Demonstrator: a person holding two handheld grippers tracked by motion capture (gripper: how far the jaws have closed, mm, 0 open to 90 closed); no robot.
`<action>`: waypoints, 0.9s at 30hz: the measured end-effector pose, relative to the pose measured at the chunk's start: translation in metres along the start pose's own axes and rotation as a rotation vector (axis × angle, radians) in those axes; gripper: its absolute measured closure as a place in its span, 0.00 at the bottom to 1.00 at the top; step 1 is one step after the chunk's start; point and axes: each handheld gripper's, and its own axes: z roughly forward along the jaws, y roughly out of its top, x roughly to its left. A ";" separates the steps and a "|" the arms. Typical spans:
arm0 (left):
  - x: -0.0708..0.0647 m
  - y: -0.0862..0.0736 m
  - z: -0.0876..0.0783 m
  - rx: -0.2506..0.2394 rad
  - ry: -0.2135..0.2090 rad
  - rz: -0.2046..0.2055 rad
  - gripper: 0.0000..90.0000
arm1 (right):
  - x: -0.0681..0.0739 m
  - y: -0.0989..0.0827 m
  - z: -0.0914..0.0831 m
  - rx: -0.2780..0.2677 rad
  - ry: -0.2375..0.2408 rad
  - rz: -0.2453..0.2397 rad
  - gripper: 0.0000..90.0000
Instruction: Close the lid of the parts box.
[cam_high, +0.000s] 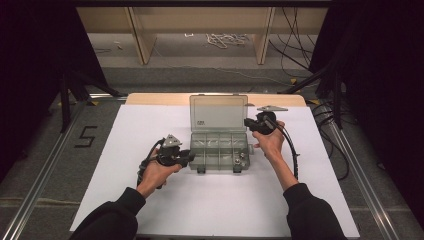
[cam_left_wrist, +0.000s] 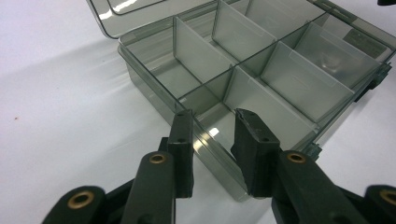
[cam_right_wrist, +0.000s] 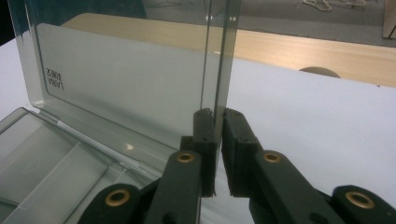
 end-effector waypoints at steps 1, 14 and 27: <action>0.000 0.000 0.000 -0.001 -0.002 -0.005 0.76 | 0.000 -0.001 0.000 0.003 -0.003 0.000 0.94; 0.009 0.015 -0.005 -0.052 0.021 -0.020 0.71 | 0.002 -0.005 -0.001 -0.027 -0.013 -0.021 0.94; 0.018 0.079 -0.012 -0.139 0.066 -0.026 0.57 | 0.003 -0.007 0.000 -0.045 -0.021 -0.033 0.94</action>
